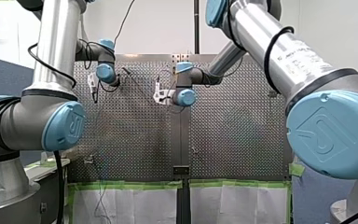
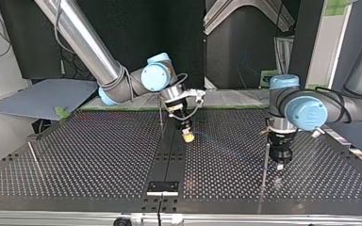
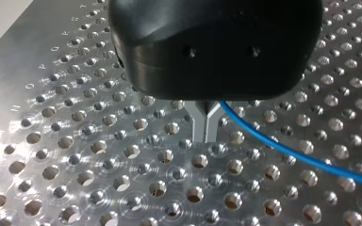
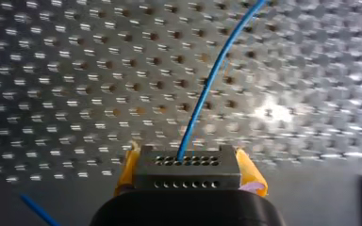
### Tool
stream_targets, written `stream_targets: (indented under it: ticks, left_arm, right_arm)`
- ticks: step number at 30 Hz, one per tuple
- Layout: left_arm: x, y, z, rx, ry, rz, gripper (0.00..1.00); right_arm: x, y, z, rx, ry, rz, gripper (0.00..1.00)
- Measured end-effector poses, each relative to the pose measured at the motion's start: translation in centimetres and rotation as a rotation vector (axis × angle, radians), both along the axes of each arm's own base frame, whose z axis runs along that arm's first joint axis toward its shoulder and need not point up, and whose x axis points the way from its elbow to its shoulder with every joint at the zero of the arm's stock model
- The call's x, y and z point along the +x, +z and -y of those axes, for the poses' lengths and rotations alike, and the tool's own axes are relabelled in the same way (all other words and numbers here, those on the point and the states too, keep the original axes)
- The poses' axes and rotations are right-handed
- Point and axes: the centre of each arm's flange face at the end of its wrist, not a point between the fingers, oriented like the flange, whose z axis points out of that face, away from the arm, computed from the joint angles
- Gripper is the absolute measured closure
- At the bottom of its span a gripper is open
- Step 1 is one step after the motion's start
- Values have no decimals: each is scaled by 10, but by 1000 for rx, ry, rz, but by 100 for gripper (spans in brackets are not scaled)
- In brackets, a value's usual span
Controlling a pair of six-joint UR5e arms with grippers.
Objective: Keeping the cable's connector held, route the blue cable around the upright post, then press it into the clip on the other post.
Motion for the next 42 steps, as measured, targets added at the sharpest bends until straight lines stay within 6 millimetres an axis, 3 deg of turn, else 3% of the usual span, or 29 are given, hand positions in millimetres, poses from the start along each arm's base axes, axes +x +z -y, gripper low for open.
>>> stream_targets:
  ticks: [7,9,10,11,16,18,19,21,22,23,24,42]
  left_arm:
    - [-2,-2,3,-48,10,-10,100]
    - [-4,-4,4,-54,13,-22,84]
    - [-4,-4,5,-56,14,-26,84]
    - [-4,-6,6,-58,14,-31,76]
    - [-4,-12,13,-69,-5,-50,70]
    - [-4,-14,16,-78,-20,-52,57]
    - [-4,-14,17,-82,-27,-52,57]
    - [-2,-19,19,-86,-38,-61,38]
    - [-1,-22,19,-87,-41,-66,38]
    - [0,-27,19,-88,-42,-74,28]
    - [1,-30,19,-88,-42,-80,24]
    - [5,-36,19,-94,-43,-74,24]
  right_arm:
    - [1,-26,-4,38,4,-38,100]
    - [0,-31,-5,44,4,-44,100]
    - [0,-33,-5,47,4,-46,100]
    - [0,-35,-5,49,3,-49,100]
    - [-2,-41,-4,56,0,-55,100]
    - [-4,-45,-3,60,-2,-59,100]
    - [-4,-47,-2,62,-3,-61,100]
    - [-5,-52,0,67,-6,-66,100]
    - [-6,-55,1,70,-7,-68,100]
    - [-6,-58,2,72,-9,-70,100]
    - [-7,-60,3,75,-10,-72,100]
    - [-16,-126,13,134,-28,-138,100]
